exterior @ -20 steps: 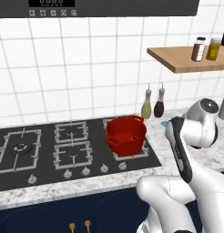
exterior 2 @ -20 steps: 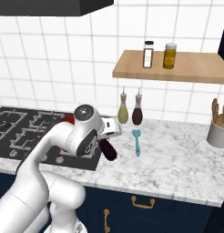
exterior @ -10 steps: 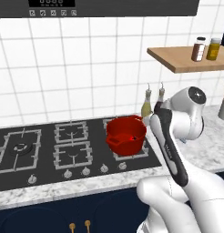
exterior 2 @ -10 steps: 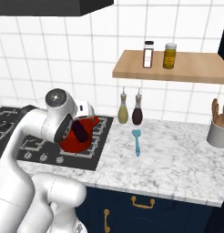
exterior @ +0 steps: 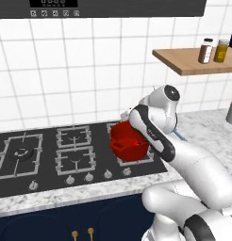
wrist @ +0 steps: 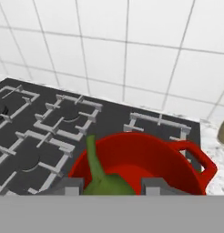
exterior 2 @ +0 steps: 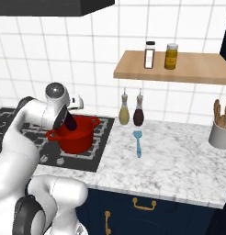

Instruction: Put the eggplant and tomato in the pot. Retrieve the spatula and lightly stir the vegetables in the pot.

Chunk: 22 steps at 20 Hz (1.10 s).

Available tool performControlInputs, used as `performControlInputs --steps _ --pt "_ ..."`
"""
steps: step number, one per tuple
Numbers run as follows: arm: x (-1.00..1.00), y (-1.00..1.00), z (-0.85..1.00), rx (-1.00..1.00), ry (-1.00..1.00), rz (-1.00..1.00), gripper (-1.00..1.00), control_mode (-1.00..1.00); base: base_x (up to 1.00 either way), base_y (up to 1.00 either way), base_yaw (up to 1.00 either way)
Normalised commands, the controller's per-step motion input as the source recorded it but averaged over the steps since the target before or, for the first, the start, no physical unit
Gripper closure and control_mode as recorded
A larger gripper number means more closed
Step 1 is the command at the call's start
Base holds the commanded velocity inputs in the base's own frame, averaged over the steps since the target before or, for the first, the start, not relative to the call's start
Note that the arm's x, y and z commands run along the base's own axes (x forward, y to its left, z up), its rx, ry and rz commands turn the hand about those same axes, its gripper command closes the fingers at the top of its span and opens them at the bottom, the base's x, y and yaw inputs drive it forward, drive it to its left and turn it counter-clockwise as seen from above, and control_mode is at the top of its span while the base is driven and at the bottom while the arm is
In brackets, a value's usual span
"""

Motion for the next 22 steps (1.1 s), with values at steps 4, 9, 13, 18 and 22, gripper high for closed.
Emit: performControlInputs --steps 4,9,13,18,22 --pt "0.74 0.31 -0.98 0.0 0.13 0.0 1.0 -1.0 0.0 0.0 0.0" --pt "0.47 0.1 -0.82 0.0 0.02 0.0 1.0 -1.0 0.0 0.0 0.0" --pt "0.17 0.0 -0.62 0.01 0.0 0.0 1.0 -1.0 0.0 0.0 0.0" --pt "0.11 0.02 -0.31 0.0 0.0 0.01 -1.0 -1.0 0.0 0.0 0.0" --pt "0.0 -0.03 0.16 0.0 -0.03 0.0 -1.0 -1.0 0.0 0.0 0.0"
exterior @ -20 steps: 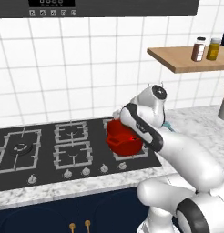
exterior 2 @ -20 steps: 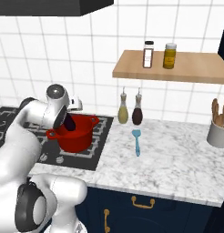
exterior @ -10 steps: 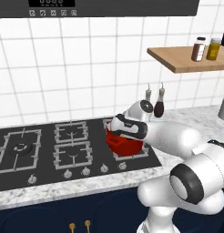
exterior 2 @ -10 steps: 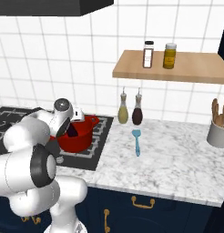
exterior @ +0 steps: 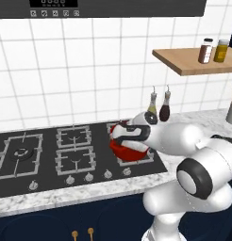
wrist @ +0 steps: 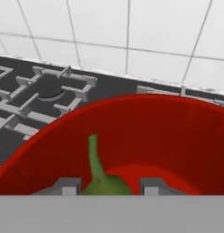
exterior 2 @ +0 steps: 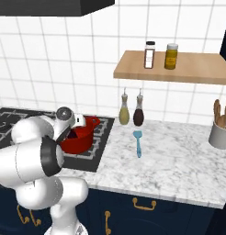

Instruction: Put the eggplant and tomato in the pot. Retrieve the spatula and lightly stir the vegetables in the pot.

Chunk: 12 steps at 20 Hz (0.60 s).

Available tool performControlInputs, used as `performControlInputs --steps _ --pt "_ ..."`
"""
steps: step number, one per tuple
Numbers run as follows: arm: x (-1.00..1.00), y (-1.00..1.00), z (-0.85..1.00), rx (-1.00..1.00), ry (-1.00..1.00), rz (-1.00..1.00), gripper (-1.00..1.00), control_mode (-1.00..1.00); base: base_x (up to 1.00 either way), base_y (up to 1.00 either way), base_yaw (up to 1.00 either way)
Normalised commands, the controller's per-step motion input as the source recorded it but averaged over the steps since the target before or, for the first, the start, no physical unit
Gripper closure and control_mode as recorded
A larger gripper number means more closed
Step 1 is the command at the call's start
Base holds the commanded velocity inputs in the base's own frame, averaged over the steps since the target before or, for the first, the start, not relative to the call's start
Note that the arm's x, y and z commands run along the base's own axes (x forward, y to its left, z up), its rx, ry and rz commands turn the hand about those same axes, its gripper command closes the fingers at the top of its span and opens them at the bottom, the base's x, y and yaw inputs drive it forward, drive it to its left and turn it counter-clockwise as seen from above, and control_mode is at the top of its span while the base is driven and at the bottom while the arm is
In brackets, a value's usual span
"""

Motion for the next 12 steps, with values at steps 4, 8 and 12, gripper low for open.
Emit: performControlInputs --steps 4,8,12 --pt "-0.01 -0.33 0.91 0.0 -0.11 0.0 -1.0 -1.0 0.0 0.0 0.0" --pt "-0.17 -0.55 1.0 -0.01 -0.08 -0.05 -1.0 -1.0 0.0 0.0 0.0" --pt "-0.38 -0.8 0.87 -0.01 0.05 -0.15 -1.0 -1.0 0.0 0.0 0.0"
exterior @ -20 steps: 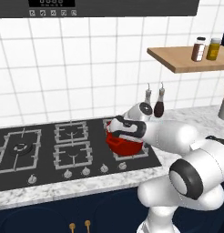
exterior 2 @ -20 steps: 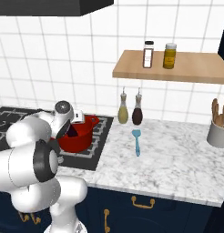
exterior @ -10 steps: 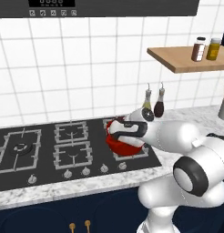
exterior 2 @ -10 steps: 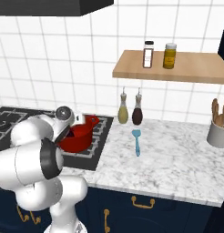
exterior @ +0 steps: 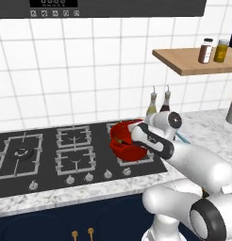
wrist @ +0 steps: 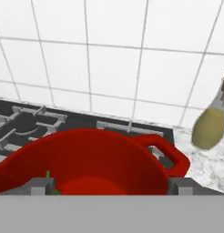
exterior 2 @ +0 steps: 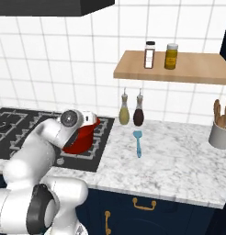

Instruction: Put the eggplant and tomato in the pot. Retrieve the spatula and lightly stir the vegetables in the pot.

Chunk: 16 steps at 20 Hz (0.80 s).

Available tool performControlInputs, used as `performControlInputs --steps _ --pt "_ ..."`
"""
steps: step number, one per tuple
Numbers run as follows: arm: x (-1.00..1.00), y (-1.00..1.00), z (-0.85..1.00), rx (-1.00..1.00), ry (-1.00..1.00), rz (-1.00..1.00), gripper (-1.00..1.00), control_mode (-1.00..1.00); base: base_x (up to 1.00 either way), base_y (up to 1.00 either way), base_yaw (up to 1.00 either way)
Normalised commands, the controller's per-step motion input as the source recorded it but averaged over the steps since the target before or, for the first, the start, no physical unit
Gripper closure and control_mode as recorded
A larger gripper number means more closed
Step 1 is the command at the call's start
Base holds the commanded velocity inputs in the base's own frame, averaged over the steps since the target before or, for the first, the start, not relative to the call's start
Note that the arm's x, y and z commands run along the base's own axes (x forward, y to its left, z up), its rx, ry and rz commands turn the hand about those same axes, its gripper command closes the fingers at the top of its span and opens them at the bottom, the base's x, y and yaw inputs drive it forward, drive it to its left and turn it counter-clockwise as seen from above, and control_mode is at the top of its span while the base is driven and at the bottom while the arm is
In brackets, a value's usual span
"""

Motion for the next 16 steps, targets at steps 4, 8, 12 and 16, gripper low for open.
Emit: performControlInputs --steps 4,8,12,16 --pt "-0.23 -0.95 0.38 -0.13 0.22 -0.18 -1.0 -1.0 0.0 0.0 0.0" --pt "-0.08 -1.0 0.04 -0.15 0.3 -0.23 -1.0 -1.0 0.0 0.0 0.0" --pt "-0.01 -1.0 -0.66 0.01 0.25 -0.19 -1.0 -1.0 0.0 0.0 0.0" --pt "0.16 -1.0 -0.87 0.1 0.24 -0.12 -1.0 -1.0 0.0 0.0 0.0"
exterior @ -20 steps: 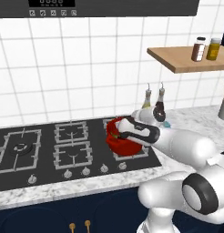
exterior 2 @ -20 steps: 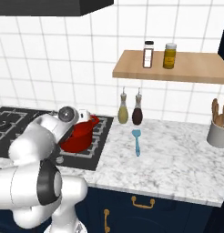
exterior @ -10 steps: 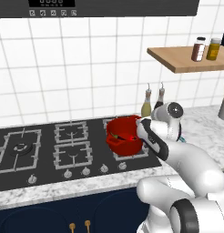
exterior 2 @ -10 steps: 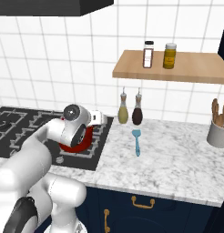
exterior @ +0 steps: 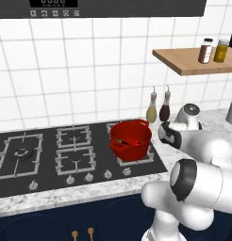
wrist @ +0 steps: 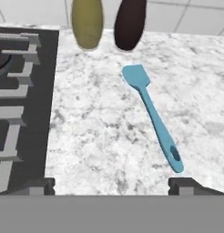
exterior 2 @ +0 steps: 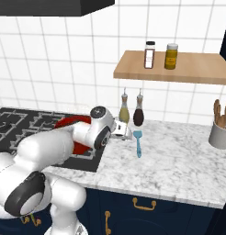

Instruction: Put the eggplant and tomato in the pot. Retrieve the spatula and lightly stir the vegetables in the pot.

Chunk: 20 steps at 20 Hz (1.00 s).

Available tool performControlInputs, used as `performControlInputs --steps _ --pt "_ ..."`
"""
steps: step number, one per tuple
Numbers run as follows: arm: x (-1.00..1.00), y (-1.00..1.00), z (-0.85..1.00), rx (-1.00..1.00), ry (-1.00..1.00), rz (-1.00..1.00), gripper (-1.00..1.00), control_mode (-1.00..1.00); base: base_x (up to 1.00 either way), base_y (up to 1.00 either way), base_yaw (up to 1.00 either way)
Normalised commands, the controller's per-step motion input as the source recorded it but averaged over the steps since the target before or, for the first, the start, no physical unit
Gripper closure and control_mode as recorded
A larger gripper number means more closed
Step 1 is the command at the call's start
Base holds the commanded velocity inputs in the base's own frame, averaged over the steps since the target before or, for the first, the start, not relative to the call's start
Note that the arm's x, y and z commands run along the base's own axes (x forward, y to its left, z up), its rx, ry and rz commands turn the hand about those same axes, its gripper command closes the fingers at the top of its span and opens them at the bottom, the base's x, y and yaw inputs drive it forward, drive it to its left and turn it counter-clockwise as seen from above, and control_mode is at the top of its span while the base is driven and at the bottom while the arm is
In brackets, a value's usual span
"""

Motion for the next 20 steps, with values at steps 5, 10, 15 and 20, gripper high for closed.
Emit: performControlInputs --steps 5,10,15,20 --pt "0.49 -0.95 -0.5 0.17 0.21 -0.04 -1.0 -1.0 0.0 0.0 0.0" --pt "0.48 -0.52 -0.3 0.06 0.18 0.04 -1.0 -1.0 0.0 0.0 0.0" --pt "0.29 -0.11 -0.63 0.0 0.22 0.0 -1.0 -1.0 0.0 0.0 0.0" --pt "0.04 -0.09 -0.6 0.0 0.12 0.0 -1.0 -1.0 0.0 0.0 0.0"
